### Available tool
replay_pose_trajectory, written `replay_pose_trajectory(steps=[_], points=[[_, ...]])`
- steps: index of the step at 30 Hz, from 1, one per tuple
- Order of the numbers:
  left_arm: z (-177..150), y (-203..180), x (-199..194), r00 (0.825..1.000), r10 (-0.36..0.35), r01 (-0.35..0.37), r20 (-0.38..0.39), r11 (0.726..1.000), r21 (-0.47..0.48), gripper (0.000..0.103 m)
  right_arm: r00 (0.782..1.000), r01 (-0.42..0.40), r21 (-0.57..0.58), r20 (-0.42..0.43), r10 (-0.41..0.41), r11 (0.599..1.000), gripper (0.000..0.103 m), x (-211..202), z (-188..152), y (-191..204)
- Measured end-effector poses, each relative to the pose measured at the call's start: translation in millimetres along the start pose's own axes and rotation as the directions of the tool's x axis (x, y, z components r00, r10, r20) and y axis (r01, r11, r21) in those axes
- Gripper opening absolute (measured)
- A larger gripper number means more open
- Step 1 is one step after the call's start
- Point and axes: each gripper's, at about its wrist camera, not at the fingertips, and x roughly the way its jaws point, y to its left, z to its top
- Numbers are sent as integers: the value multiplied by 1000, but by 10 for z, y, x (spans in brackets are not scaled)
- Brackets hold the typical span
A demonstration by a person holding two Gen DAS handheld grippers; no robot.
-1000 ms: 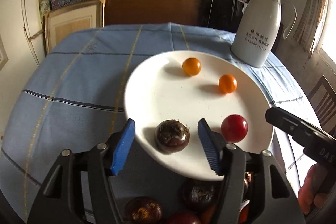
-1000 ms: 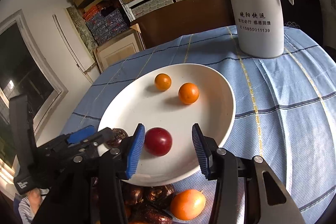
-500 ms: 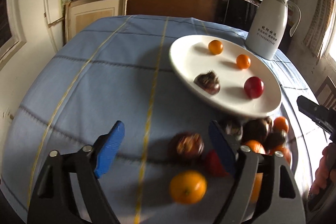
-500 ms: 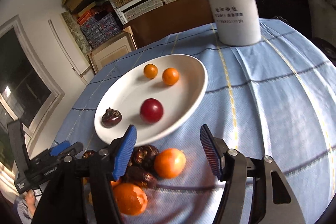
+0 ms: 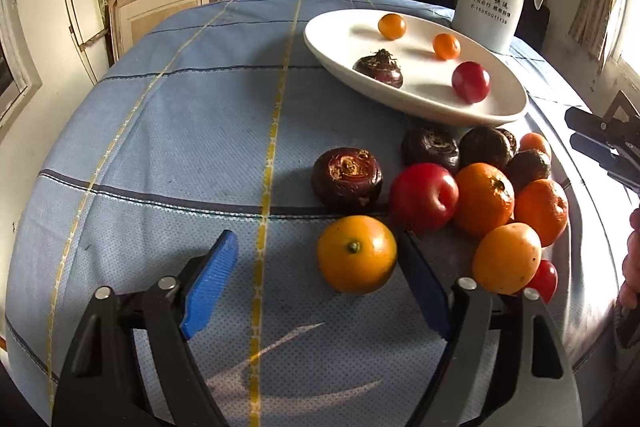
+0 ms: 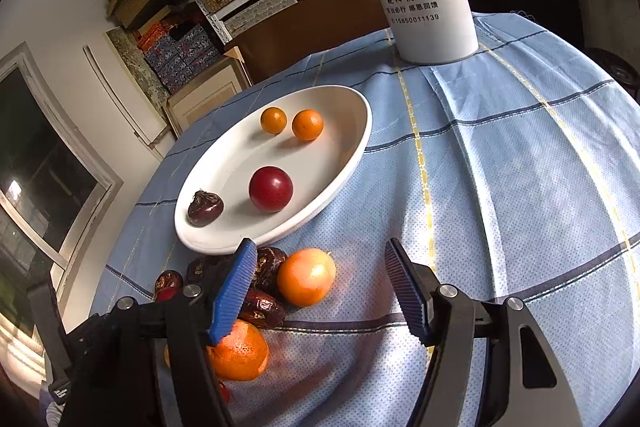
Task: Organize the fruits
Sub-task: 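Grasp a tangerine with the left tool while the right tool grasps an orange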
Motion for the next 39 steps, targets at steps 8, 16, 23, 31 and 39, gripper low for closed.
replay_pose_trajectory(steps=[8,16,23,31,39], points=[[28,-34,47,999,-37,37,-5,999,32,52,1000,-13,-5,-26,13,1000,67,38,-21,8],[55,17,33,998,-63,63,4,998,3,36,995,-31,-3,-97,31,1000,63,159,-64,32],[55,3,48,999,-50,50,2,999,10,36,989,-56,34,-137,60,998,48,294,-60,12],[45,-33,62,1000,-31,31,1,999,30,36,989,-16,-8,-146,15,1000,44,434,-71,103],[47,-19,45,999,-48,47,12,999,13,36,990,-6,-39,-139,1,999,39,367,-117,121]])
